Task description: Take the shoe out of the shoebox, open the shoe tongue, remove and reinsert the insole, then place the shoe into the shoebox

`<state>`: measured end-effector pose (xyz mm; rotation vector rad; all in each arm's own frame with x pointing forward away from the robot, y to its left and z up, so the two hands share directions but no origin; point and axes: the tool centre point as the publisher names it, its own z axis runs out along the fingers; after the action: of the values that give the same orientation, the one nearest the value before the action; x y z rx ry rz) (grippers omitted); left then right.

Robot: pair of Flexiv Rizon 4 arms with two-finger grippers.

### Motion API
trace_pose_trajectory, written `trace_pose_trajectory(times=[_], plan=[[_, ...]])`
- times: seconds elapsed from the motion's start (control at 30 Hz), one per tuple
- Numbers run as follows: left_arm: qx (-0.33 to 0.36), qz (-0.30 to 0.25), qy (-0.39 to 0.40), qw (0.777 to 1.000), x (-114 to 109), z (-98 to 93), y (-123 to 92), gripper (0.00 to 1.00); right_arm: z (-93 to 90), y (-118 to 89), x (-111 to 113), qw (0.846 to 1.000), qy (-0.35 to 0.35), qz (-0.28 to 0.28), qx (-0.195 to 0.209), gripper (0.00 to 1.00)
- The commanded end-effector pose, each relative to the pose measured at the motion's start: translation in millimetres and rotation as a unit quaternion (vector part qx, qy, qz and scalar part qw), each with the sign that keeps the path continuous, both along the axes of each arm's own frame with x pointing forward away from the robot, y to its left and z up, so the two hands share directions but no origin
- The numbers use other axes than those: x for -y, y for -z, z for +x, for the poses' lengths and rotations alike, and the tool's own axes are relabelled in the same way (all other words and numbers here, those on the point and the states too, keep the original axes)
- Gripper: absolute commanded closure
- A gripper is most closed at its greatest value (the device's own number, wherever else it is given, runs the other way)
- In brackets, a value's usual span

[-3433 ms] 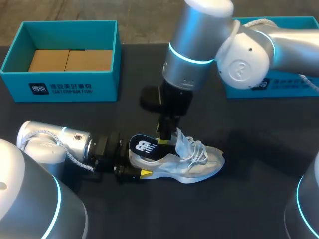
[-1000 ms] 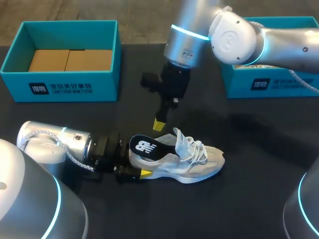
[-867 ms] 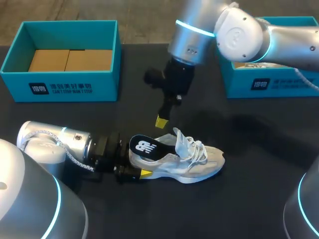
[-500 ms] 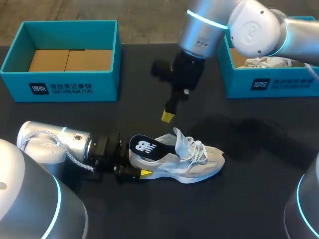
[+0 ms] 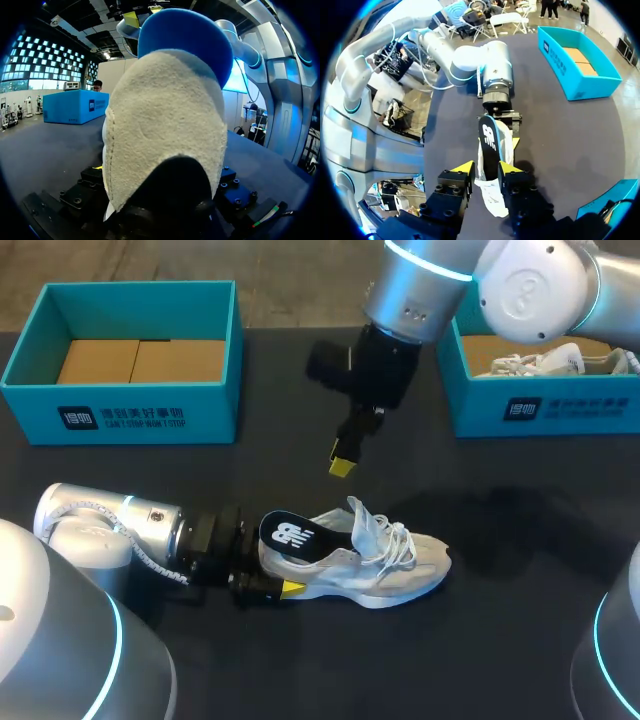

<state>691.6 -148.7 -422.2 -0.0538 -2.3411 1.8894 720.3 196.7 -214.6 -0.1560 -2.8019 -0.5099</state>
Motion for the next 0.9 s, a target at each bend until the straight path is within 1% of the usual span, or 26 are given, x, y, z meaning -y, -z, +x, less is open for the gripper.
trace_pose_trajectory(times=[0.03,0.33,0.5,0.7,0.9], plan=[[0.000,0.001,0.000,1.000,0,0.3,1,1.00,0.8,5,-10,1.000,-0.004,-0.009,0.000,0.66],[0.000,0.001,0.000,1.000,0,0.3,1,1.00,2.2,18,-20,1.000,-0.015,-0.015,-0.005,0.62],[0.000,0.001,0.000,1.000,0,0.3,1,1.00,6.8,34,-30,0.999,-0.036,-0.011,-0.023,0.59],[0.000,0.001,0.000,1.000,0,0.3,1,1.00,10.1,47,-31,0.998,-0.044,0.005,-0.035,0.57],[0.000,0.001,0.000,1.000,0,0.3,1,1.00,10.4,53,-32,0.998,-0.049,0.011,-0.043,0.55]])
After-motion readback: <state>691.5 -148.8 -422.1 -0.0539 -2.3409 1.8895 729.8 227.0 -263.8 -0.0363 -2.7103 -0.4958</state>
